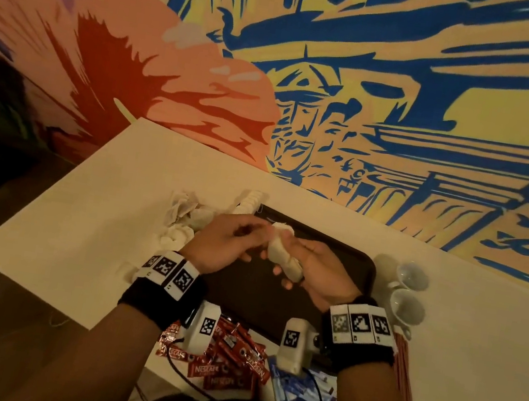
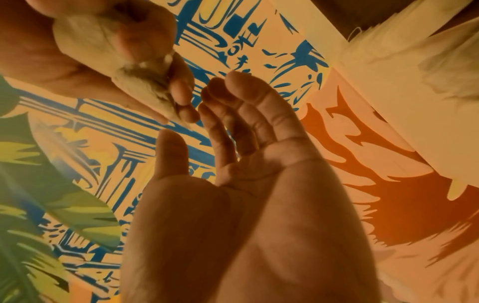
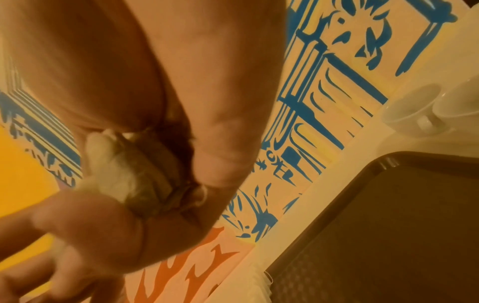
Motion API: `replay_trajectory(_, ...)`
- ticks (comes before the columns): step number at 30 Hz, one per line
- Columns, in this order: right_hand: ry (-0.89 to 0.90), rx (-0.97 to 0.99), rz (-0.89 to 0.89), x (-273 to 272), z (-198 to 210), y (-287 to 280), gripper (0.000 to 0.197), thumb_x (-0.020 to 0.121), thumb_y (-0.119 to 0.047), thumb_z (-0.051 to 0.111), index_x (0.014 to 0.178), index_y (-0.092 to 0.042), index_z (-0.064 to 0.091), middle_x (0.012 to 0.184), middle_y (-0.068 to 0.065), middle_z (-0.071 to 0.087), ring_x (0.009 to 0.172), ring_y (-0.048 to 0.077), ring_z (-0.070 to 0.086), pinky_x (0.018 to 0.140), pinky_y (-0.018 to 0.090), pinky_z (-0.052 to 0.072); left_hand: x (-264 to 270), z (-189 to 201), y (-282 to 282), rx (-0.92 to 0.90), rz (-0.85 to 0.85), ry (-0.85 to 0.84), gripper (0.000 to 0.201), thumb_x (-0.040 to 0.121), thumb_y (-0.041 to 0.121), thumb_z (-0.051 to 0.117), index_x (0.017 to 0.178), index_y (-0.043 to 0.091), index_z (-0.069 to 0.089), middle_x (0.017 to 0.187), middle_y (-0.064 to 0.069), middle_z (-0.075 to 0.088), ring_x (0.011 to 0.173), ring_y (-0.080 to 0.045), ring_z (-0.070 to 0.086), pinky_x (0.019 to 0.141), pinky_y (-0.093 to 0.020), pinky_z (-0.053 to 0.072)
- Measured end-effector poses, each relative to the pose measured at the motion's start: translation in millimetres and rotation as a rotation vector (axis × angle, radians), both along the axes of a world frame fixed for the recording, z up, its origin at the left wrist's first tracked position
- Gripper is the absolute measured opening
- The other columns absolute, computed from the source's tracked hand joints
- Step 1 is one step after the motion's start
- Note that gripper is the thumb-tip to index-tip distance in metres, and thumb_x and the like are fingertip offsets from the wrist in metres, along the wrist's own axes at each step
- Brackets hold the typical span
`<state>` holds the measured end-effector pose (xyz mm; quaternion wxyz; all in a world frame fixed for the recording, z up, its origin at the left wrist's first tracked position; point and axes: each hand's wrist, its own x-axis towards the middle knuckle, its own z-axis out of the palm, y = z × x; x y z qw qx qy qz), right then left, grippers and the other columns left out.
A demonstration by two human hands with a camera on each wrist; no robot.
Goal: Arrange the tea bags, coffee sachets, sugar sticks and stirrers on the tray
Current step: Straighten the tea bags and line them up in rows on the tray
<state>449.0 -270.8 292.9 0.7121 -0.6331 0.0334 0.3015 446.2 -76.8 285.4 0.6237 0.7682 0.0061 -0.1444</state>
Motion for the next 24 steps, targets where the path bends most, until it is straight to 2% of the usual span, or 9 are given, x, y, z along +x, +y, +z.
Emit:
replay_trajectory(2, -0.036, -0.019, 0.076, -7.2, 1.6, -8.0, 0.043, 0.103, -0.043, 0.051, 0.110, -0.007, 0.073, 0.099, 0.013, 0.076, 0.069, 0.015, 0.059, 0.047, 0.025, 0.044, -11.2, 5.0, -7.1, -0.032, -0.042, 0.003, 0.021, 0.094, 0.026, 0.067, 0.111, 0.015, 0.072, 0.096, -0.007, 0.075, 0.081, -0.016, 0.069, 0.075, -0.032, 0.057)
replay_trajectory(5, -0.070, -0.070, 0.148, -17.1, 5.2, -18.2, 0.052, 0.101, -0.052, 0.049, 0.108, -0.007, 0.075, 0.099, 0.013, 0.076, 0.068, 0.014, 0.059, 0.049, 0.027, 0.044, -24.9, 13.9, -18.5, -0.030, -0.048, -0.033, 0.015, 0.093, 0.020, 0.069, 0.100, 0.008, 0.073, 0.088, -0.013, 0.073, 0.074, -0.018, 0.067, 0.070, -0.026, 0.052)
replay_trajectory(8, -0.093, -0.083, 0.152, -27.6, 10.7, -30.5, 0.055, 0.094, -0.056, 0.054, 0.104, -0.007, 0.075, 0.081, 0.005, 0.073, 0.062, 0.011, 0.057, 0.048, 0.024, 0.043, -33.1, 22.2, -29.9, -0.011, -0.028, -0.063, 0.015, 0.093, 0.015, 0.068, 0.099, 0.001, 0.071, 0.089, -0.015, 0.073, 0.076, -0.020, 0.068, 0.071, -0.030, 0.053)
replay_trajectory(10, -0.135, -0.074, 0.134, -34.1, 11.5, -40.3, 0.049, 0.088, -0.052, 0.062, 0.104, -0.008, 0.075, 0.071, 0.002, 0.065, 0.059, 0.009, 0.054, 0.047, 0.022, 0.041, -37.4, 26.8, -36.2, 0.010, -0.014, -0.074, 0.011, 0.093, 0.013, 0.067, 0.098, 0.004, 0.071, 0.090, -0.011, 0.073, 0.080, -0.017, 0.068, 0.073, -0.030, 0.054)
replay_trajectory(12, -0.202, -0.098, 0.119, -38.4, 10.7, -49.6, 0.041, 0.085, -0.046, 0.070, 0.101, -0.009, 0.077, 0.068, 0.003, 0.060, 0.059, 0.011, 0.052, 0.046, 0.022, 0.040, -42.3, 30.6, -42.0, 0.015, -0.008, -0.080, 0.010, 0.093, 0.014, 0.068, 0.097, 0.006, 0.072, 0.090, -0.010, 0.073, 0.081, -0.018, 0.067, 0.072, -0.030, 0.054)
replay_trajectory(14, -0.248, -0.107, 0.109, -41.1, 10.7, -56.0, 0.029, 0.086, -0.036, 0.075, 0.096, -0.008, 0.076, 0.067, 0.002, 0.060, 0.058, 0.013, 0.051, 0.046, 0.023, 0.039, -47.4, 33.1, -47.5, 0.013, -0.003, -0.088, 0.015, 0.092, 0.018, 0.069, 0.101, 0.005, 0.072, 0.093, -0.013, 0.074, 0.079, -0.020, 0.067, 0.071, -0.031, 0.054)
replay_trajectory(17, -0.293, -0.076, 0.057, -46.5, 14.3, -60.0, 0.017, 0.088, -0.022, 0.077, 0.090, -0.006, 0.073, 0.065, 0.007, 0.058, 0.056, 0.015, 0.049, 0.043, 0.024, 0.038, -56.1, 34.8, -53.9, -0.014, 0.002, -0.090, 0.019, 0.094, 0.024, 0.067, 0.105, 0.009, 0.070, 0.090, -0.008, 0.074, 0.074, -0.015, 0.067, 0.070, -0.033, 0.055)
replay_trajectory(21, -0.351, -0.072, -0.067, -52.7, 18.1, -65.0, 0.019, 0.089, -0.019, 0.077, 0.073, -0.016, 0.068, 0.061, 0.009, 0.056, 0.053, 0.017, 0.047, 0.043, 0.025, 0.037, -67.1, 33.9, -57.8, -0.060, -0.003, -0.064, 0.016, 0.092, 0.021, 0.069, 0.105, 0.010, 0.068, 0.093, -0.008, 0.074, 0.079, -0.019, 0.068, 0.076, -0.038, 0.057)
replay_trajectory(24, -0.317, -0.019, -0.094, -57.4, 18.9, -69.3, 0.009, 0.089, -0.021, 0.077, 0.081, -0.023, 0.076, 0.064, 0.008, 0.058, 0.057, 0.017, 0.049, 0.043, 0.025, 0.036, -71.5, 32.7, -57.3, -0.036, -0.033, -0.078, 0.013, 0.089, 0.015, 0.073, 0.099, 0.008, 0.068, 0.087, -0.007, 0.073, 0.079, -0.019, 0.068, 0.074, -0.036, 0.056)
